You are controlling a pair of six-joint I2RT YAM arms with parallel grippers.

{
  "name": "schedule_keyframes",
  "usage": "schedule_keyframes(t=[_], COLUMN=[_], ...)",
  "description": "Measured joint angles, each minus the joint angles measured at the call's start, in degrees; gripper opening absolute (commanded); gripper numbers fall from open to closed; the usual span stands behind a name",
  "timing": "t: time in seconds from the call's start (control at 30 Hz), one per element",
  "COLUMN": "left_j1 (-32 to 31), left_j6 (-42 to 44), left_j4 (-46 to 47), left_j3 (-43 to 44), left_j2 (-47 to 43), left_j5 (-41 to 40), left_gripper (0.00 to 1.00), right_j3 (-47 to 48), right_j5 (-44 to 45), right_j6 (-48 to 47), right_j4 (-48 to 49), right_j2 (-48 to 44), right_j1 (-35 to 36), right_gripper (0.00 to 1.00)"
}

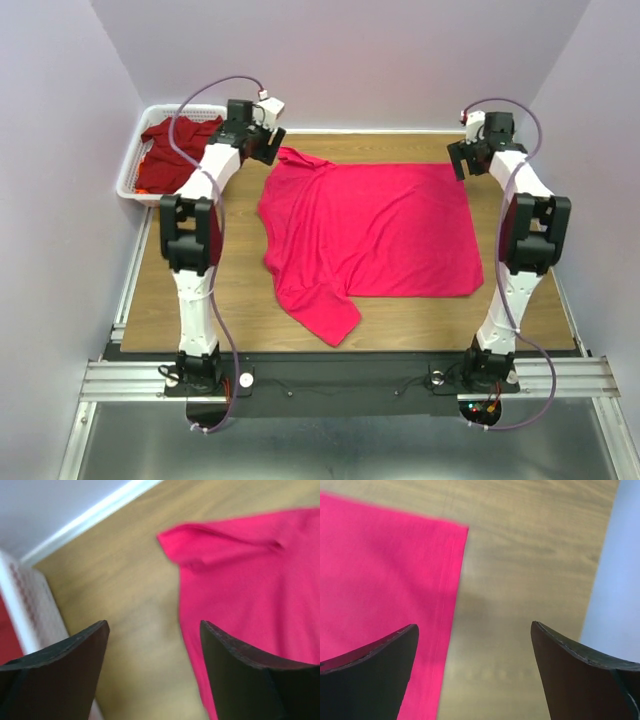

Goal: Fold and stack the t-shirts
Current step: Flatten the tshirt out

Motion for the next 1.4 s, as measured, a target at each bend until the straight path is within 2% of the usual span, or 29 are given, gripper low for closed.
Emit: schedule_keyframes(t=[0.07, 0.1, 0.17, 0.2, 0.33, 0.4, 0.53, 0.63, 0.83, 1.17, 1.27, 1.4], left_j1=[0.8, 1.0, 1.8, 2.1, 1.1, -0.5, -5.1, -7.6, -11.0, -11.0, -10.1, -8.0], left_j6=[0.3, 0.7, 2.5, 3.7, 9.3, 11.8, 14.9, 15.4, 15.5, 15.5, 15.7, 16.0], left_j4=[-3.1, -3.6, -6.0, -7.5, -10.8, -12.4, -15.8, -17.0, -13.9, -10.5, -10.7, -14.5], left_j3=[-6.6, -8.5, -16.3, -19.0, -30.1, -37.0, -48.8, -53.1, -57.3, -61.4, -62.1, -62.3], left_j2=[-8.6, -11.2, -22.0, -26.1, -38.7, -42.1, -42.6, -42.3, -41.5, -36.5, -37.2, -39.4], left_j5=[2.8, 5.0, 8.6, 10.5, 15.1, 15.5, 14.6, 13.2, 9.2, 0.5, -1.0, -1.4], left_gripper=[0.76, 0.74, 0.68, 0.66, 0.62, 0.62, 0.61, 0.58, 0.52, 0.39, 0.39, 0.59], right_j3=[-1.7, -2.8, -5.4, -6.3, -11.8, -16.2, -24.6, -27.4, -30.0, -25.9, -24.0, -22.1], right_j5=[-1.8, -3.3, -6.0, -7.4, -11.6, -12.7, -12.8, -12.4, -10.4, -5.6, -5.1, -7.1], right_j6=[0.0, -0.3, -0.9, -1.3, -3.6, -4.7, -5.6, -5.6, -5.2, -3.3, -3.0, -2.5], right_j4=[-3.6, -6.0, -10.8, -13.4, -22.8, -26.4, -31.9, -33.3, -32.8, -32.4, -32.1, -31.5], right_j2=[-4.4, -7.4, -13.5, -15.7, -22.1, -23.1, -22.0, -20.7, -17.7, -12.1, -11.0, -11.2], right_j1=[-0.2, -0.3, -0.3, -0.4, -0.4, -0.3, -0.3, -0.3, -0.3, -0.3, -0.3, -0.3], right_gripper=[0.97, 0.93, 0.86, 0.78, 0.67, 0.66, 0.62, 0.59, 0.52, 0.52, 0.54, 0.70])
